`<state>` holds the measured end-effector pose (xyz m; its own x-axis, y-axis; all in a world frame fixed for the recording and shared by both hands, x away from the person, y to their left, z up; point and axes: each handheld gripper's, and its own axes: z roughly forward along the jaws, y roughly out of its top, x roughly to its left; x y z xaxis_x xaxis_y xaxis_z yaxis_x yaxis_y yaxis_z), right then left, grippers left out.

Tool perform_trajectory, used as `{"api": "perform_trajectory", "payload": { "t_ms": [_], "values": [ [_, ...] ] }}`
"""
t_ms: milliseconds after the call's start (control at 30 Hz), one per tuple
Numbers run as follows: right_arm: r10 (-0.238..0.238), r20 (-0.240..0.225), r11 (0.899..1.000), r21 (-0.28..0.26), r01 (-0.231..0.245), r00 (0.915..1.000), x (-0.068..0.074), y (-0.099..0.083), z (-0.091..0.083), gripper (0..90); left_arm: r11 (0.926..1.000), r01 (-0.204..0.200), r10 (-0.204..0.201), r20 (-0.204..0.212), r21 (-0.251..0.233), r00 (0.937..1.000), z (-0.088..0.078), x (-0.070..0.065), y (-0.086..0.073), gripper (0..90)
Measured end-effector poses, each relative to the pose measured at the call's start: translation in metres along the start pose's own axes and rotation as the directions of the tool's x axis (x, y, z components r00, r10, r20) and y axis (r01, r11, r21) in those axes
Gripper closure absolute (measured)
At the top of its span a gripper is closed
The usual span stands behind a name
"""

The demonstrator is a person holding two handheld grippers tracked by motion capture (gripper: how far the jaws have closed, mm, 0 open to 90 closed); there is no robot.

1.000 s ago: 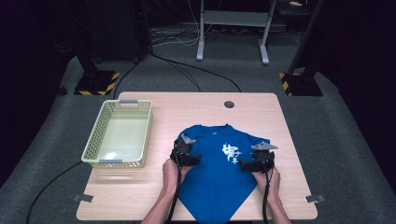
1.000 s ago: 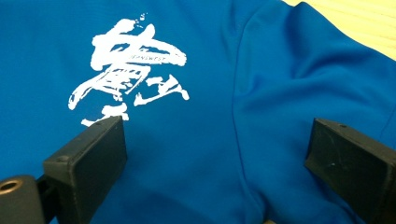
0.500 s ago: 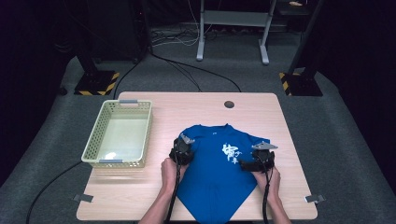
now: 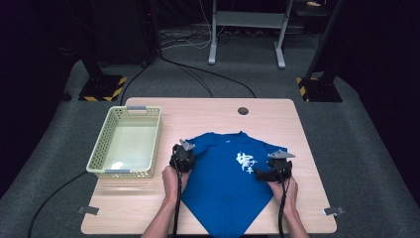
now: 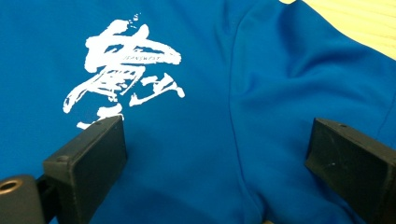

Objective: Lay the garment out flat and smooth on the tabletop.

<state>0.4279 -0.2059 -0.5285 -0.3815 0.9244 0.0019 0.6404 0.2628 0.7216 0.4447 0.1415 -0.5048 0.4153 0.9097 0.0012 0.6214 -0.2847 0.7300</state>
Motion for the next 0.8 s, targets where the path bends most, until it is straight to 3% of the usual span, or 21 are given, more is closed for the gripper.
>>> {"api": "perform_trajectory", "payload": {
  "t_ms": [233,500,800],
  "values": [
    [0.011,0.009,1.0,0.002,-0.011,0.9999,-0.008,-0.003,-0.003,4.0,0.9985,0.05,-0.05,-0.024,-0.025,0.9984,-0.006,0.016,-0.002,85.7],
    [0.016,0.013,1.0,0.003,-0.016,0.9998,-0.017,-0.006,-0.007,4.0,0.993,0.109,-0.112,-0.07,-0.045,0.9912,-0.009,0.029,-0.009,85.4],
    [0.021,0.017,1.0,0.005,-0.021,0.9996,-0.025,-0.009,-0.01,4.1,0.9916,0.125,-0.128,-0.114,-0.035,0.9852,-0.012,0.031,-0.026,83.4]
  ]
}}
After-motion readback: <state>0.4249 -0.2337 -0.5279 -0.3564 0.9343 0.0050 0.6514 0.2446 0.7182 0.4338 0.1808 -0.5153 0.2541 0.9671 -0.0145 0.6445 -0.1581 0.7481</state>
